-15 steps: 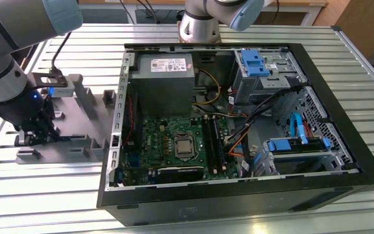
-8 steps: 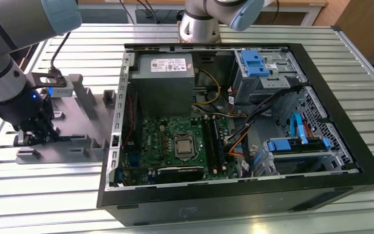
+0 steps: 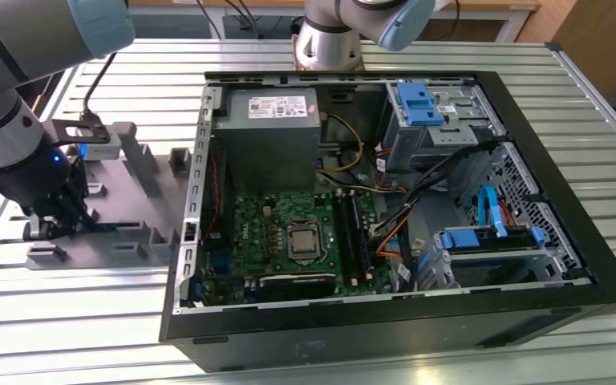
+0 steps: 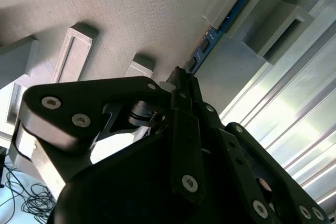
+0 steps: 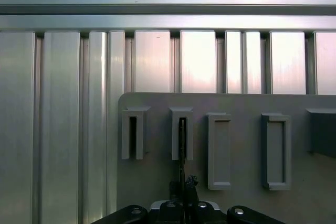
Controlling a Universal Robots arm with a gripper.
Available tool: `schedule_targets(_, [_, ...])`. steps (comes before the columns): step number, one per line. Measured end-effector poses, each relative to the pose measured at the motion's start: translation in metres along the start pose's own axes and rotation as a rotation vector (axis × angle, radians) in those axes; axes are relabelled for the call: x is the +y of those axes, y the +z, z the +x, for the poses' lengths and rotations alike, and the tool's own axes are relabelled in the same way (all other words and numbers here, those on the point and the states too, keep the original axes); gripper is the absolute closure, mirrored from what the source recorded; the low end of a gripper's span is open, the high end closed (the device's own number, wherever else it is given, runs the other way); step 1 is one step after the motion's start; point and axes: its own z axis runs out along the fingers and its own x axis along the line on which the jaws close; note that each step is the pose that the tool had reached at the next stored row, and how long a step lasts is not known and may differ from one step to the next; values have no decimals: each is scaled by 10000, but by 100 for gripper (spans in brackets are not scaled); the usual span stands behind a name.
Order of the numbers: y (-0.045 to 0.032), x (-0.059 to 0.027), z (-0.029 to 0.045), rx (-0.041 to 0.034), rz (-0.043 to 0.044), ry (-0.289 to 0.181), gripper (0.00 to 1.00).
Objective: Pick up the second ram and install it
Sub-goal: 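Pick up the second ram and move it above second insertion slot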
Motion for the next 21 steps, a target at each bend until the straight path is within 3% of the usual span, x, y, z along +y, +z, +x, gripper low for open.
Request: schedule_targets(21, [-39, 1, -1, -1, -2, 1, 86])
